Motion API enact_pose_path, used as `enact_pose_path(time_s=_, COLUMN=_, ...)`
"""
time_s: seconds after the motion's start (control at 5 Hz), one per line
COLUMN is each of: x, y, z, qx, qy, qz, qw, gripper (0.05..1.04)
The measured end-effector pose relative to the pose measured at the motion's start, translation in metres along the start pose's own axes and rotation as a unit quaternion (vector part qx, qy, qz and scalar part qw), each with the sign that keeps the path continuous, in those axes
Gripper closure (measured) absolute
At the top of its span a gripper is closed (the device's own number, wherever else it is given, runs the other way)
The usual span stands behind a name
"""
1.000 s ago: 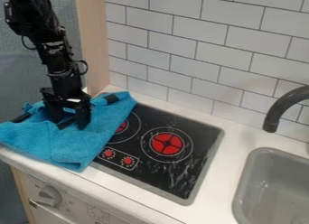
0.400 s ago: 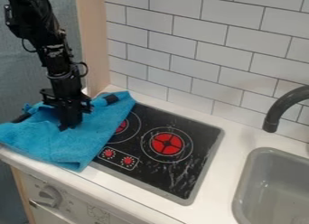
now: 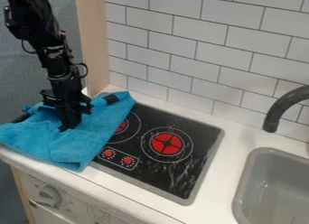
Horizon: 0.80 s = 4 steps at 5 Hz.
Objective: Unfold the cloth from left to right
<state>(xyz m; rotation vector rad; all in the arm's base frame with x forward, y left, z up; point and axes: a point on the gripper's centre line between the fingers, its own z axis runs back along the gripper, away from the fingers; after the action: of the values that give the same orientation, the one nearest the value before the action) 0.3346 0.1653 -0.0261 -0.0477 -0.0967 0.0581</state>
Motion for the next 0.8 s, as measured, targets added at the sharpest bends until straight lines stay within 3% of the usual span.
enact_pose_path(time_s=0.2, x=-0.001, y=-0.008, z=0.008, qx=-0.023, qy=0.001, qz=0.007, qw=0.9997, gripper=1.029)
enact_pose_path(time_s=0.4, x=0.004, y=-0.015, z=0.024, qx=-0.039, qy=-0.013, qz=0.014, qw=0.999, gripper=1.029)
enact_pose_path(time_s=0.6, x=0.013, y=-0.017, z=0.046, qx=-0.042, qy=-0.043, qz=0.015, qw=0.9981, gripper=1.029)
enact_pose_path(time_s=0.8, x=0.01, y=-0.025, z=0.054, qx=-0.053, qy=-0.05, qz=0.015, qw=0.9972, gripper=1.029)
